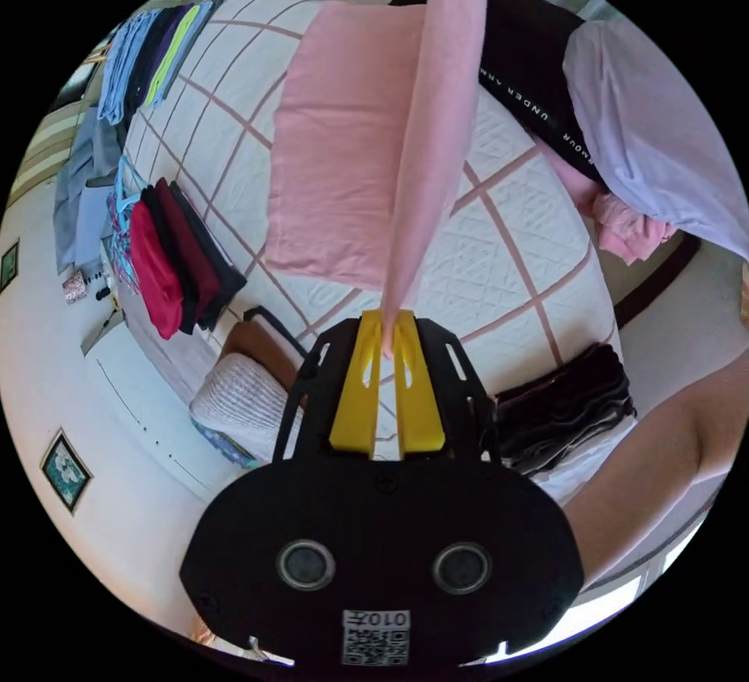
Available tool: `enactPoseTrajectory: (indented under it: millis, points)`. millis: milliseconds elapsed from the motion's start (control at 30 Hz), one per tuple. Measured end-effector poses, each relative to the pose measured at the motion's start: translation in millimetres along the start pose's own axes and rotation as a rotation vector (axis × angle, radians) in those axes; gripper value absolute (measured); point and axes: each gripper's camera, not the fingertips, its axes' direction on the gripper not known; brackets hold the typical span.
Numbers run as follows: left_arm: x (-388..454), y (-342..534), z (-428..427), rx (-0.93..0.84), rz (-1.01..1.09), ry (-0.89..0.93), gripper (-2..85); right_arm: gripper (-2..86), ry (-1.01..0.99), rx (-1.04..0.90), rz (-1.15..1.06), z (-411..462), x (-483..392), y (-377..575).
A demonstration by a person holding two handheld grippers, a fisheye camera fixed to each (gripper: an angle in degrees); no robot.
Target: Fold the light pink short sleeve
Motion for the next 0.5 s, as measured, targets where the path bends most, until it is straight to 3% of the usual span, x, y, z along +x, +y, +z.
enactPoseTrajectory:
  millis: [267, 500]
  points:
    - [-189, -78, 76, -0.029, 0.130, 0.247, 0.4, 5.0, -0.161, -0.041, 0.283, 29, 196, -30]
    - [-237, -117, 148, -0.094, 0.160, 0.369, 1.8, 4.9, -0.303, -0.075, 0.404, 91, 293, -24]
